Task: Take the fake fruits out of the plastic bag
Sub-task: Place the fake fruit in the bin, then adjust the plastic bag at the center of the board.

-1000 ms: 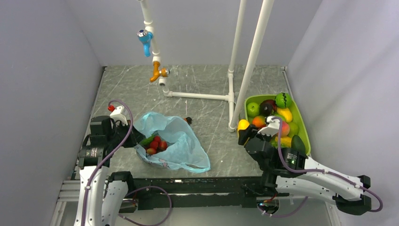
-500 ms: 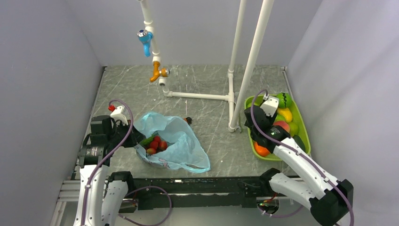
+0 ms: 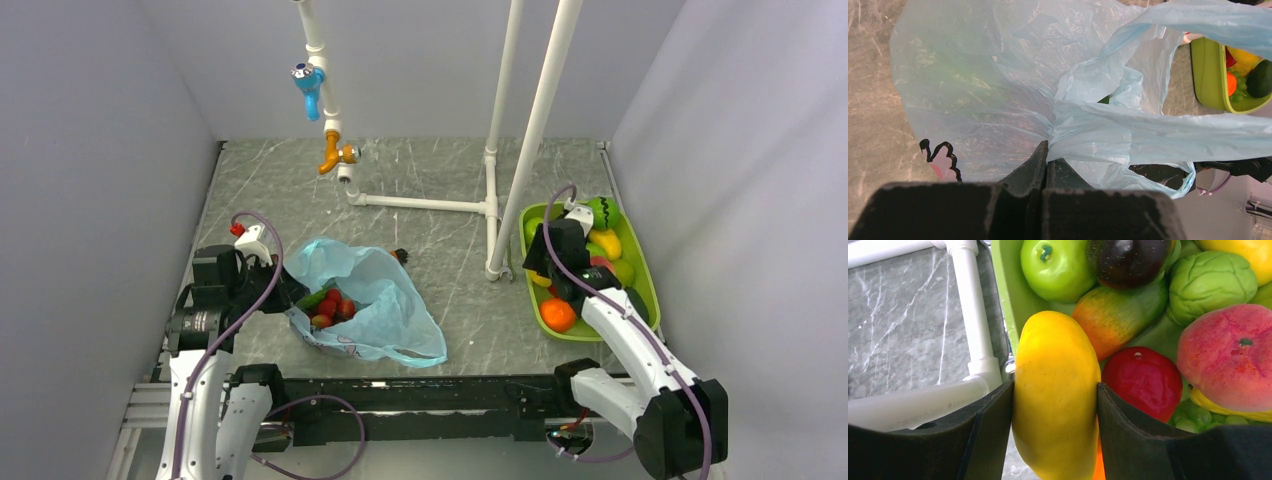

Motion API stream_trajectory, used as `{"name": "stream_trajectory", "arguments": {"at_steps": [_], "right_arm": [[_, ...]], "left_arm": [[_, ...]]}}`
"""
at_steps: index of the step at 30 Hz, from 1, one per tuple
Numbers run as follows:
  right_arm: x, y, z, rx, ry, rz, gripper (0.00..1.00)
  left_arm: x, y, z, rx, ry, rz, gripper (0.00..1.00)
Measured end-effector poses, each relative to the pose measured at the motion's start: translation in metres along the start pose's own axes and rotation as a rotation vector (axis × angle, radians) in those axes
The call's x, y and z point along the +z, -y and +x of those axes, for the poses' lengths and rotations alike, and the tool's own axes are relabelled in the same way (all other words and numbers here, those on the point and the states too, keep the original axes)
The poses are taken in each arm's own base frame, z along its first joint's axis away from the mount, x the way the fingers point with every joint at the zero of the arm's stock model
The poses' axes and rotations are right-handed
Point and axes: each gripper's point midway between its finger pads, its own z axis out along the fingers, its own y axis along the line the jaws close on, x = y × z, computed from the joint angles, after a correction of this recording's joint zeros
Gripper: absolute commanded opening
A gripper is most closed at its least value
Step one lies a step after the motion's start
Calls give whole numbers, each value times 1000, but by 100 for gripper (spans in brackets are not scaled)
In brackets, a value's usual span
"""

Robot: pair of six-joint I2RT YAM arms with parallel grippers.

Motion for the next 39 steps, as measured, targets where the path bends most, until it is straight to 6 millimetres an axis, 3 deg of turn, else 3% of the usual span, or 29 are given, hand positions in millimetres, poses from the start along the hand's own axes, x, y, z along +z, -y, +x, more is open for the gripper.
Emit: {"name": "stream_trajectory", "arguments": {"at_steps": [1, 4, 7, 17, 25, 29, 33, 39], "right_arm": [[0, 1, 1, -2, -2, -3, 57], [-1, 4, 3, 2, -2, -2, 89], [-4, 4, 0, 17, 10, -4, 97], [-27, 8, 0, 59, 25, -24, 96], [-74, -28, -3, 174, 59, -303, 87], [-91, -48, 20, 215, 17, -460, 82], [-99, -70, 60, 213, -93, -588, 81], [-128, -125, 119, 29, -261, -754, 82]], "left_arm": [[0, 0, 0, 0, 0, 0, 0], [0, 0, 0, 0, 0, 0, 0], [0, 0, 0, 0, 0, 0, 0], [0, 0, 0, 0, 0, 1, 0], [0, 0, 0, 0, -1, 2, 0], [0, 1, 0, 0, -3, 7, 0], [1, 1, 1, -4, -8, 8, 0], [2, 0, 1, -6, -13, 6, 0]]}}
